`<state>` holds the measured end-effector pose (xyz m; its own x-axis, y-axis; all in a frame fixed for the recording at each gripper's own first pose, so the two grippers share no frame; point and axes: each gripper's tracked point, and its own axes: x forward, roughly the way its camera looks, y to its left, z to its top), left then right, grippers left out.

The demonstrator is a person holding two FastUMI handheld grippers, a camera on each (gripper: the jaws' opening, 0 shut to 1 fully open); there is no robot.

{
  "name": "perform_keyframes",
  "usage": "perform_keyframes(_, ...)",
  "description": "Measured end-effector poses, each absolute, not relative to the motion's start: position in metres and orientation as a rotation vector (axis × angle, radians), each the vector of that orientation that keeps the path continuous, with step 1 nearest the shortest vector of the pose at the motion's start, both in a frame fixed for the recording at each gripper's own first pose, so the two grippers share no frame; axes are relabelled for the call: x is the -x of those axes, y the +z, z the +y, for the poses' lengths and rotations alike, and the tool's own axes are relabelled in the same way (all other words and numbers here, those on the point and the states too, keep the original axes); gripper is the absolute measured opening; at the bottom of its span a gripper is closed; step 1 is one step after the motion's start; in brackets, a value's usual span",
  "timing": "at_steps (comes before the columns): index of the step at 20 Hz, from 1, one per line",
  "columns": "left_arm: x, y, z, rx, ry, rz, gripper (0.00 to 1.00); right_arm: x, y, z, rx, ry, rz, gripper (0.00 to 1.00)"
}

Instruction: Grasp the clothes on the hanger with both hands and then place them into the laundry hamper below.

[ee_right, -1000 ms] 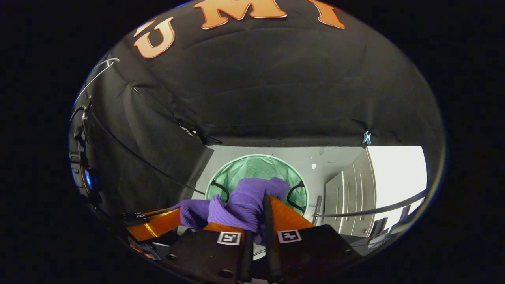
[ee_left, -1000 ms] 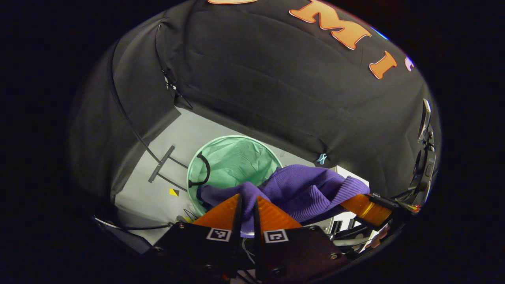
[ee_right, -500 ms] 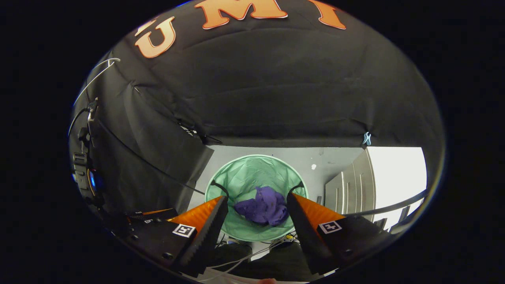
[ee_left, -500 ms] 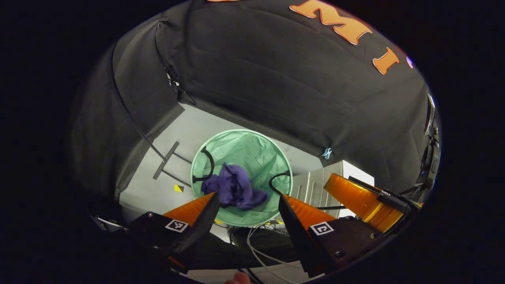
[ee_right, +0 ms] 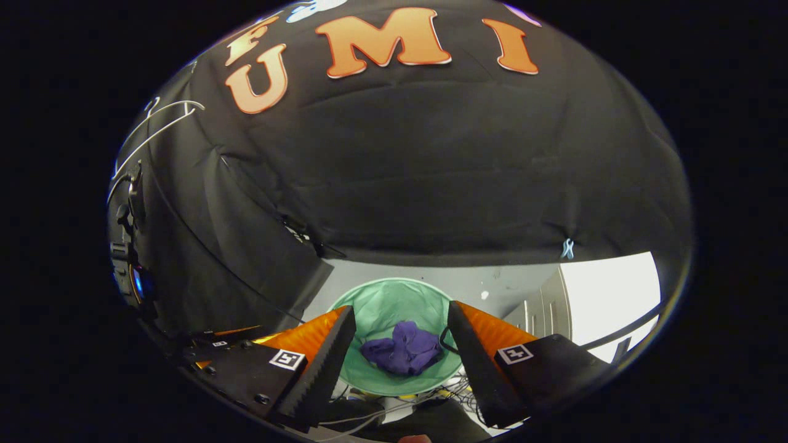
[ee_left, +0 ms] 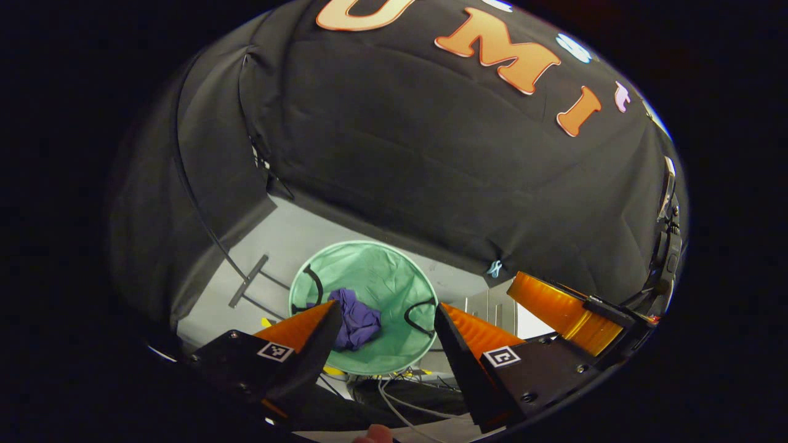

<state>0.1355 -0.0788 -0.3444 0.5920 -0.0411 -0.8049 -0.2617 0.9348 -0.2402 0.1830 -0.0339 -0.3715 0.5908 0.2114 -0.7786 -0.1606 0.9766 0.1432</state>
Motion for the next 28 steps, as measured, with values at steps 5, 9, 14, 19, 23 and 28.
perform_keyframes(5,-0.134,-0.302,-0.073,0.221,0.200,0.783,0.97,-0.191,-0.333,-0.035,-0.024,0.294,0.762,0.98)
perform_keyframes(9,-0.131,-0.258,-0.074,0.208,0.237,0.622,0.97,-0.180,-0.285,-0.024,-0.041,0.332,0.659,0.98)
perform_keyframes(14,-0.105,-0.196,-0.058,0.178,0.208,0.479,0.92,-0.151,-0.232,-0.023,-0.030,0.259,0.515,0.98)
perform_keyframes(19,-0.084,-0.113,-0.039,0.180,0.144,0.283,0.95,-0.102,-0.174,-0.024,-0.077,0.154,0.390,0.98)
perform_keyframes(23,-0.029,-0.073,-0.036,0.178,0.111,0.224,0.90,-0.053,-0.121,-0.026,-0.078,0.101,0.302,0.88)
perform_keyframes(28,0.010,-0.040,-0.019,0.128,0.144,0.118,0.94,-0.004,-0.091,-0.035,-0.070,0.077,0.236,0.88)
